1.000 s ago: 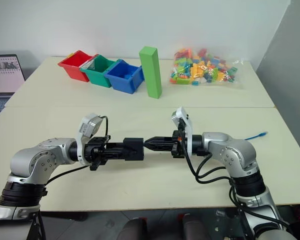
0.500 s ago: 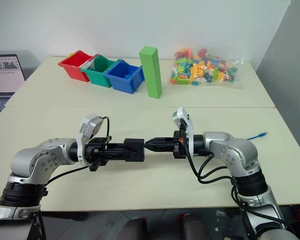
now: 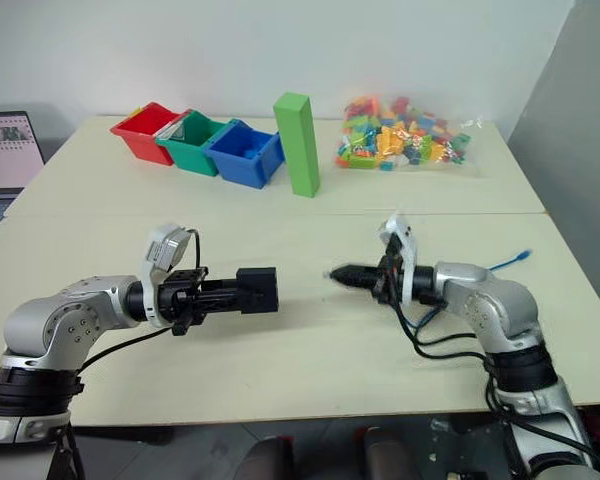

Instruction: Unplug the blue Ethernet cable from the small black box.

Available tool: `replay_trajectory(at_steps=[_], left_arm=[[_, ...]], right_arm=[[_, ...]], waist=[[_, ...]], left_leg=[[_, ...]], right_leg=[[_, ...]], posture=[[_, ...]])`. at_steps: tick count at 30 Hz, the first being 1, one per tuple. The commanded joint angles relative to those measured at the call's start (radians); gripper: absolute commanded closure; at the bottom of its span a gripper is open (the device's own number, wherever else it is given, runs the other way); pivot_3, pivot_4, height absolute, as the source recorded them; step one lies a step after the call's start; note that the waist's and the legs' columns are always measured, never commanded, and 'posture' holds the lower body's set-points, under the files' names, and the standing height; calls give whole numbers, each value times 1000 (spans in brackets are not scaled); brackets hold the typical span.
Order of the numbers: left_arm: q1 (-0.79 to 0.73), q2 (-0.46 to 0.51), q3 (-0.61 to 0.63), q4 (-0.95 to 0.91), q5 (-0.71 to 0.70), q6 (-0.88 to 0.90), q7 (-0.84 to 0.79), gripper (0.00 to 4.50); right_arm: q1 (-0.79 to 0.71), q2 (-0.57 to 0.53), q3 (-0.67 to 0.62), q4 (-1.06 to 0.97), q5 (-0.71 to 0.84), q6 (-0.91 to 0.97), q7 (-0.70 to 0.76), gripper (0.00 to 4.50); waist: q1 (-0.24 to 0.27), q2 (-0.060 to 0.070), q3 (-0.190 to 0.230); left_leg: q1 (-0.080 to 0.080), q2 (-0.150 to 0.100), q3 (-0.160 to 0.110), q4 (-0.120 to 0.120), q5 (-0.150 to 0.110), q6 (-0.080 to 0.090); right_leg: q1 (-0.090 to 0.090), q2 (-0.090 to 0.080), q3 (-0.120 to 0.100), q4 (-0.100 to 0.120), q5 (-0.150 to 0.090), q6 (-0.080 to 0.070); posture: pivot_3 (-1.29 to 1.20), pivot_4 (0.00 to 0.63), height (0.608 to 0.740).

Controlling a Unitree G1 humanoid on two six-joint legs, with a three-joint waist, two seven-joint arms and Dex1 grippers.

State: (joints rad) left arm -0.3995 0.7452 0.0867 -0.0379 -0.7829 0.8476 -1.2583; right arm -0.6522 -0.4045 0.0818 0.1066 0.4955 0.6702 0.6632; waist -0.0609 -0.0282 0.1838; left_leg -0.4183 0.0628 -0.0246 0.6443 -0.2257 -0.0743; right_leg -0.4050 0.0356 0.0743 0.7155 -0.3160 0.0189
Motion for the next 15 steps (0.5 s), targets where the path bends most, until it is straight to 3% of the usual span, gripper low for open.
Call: replay_trajectory(at_steps=[1, 5, 7, 15], left_arm=[[17, -3, 17, -29, 21, -28, 45, 3705], [27, -13, 7, -36, 49, -53, 77, 3705], [31, -18, 5, -35, 65, -73, 91, 3705], [42, -76, 21, -5, 161, -202, 209, 3705]], right_arm=[[-95, 14, -12, 295, -266, -339, -251, 4498], [-148, 49, -12, 492, -358, -446, -335, 4498], [-152, 64, -20, 521, -367, -463, -328, 3792], [-108, 51, -59, 369, -346, -469, -251, 1853]], waist=[[5, 0, 0], [7, 0, 0], [6, 0, 0], [6, 1, 1]], left_leg=[[0, 0, 0, 0, 0, 0], [-1, 0, 0, -1, 0, 0], [-1, 0, 0, -1, 0, 0], [-1, 0, 0, -2, 0, 0]], right_leg=[[0, 0, 0, 0, 0, 0], [-1, -1, 0, -1, 3, -5], [-1, -1, 0, -1, 3, -6], [-1, -1, 0, -1, 3, -6]], posture=[[0, 150, 740], [0, 150, 740], [0, 150, 740], [0, 150, 740]])
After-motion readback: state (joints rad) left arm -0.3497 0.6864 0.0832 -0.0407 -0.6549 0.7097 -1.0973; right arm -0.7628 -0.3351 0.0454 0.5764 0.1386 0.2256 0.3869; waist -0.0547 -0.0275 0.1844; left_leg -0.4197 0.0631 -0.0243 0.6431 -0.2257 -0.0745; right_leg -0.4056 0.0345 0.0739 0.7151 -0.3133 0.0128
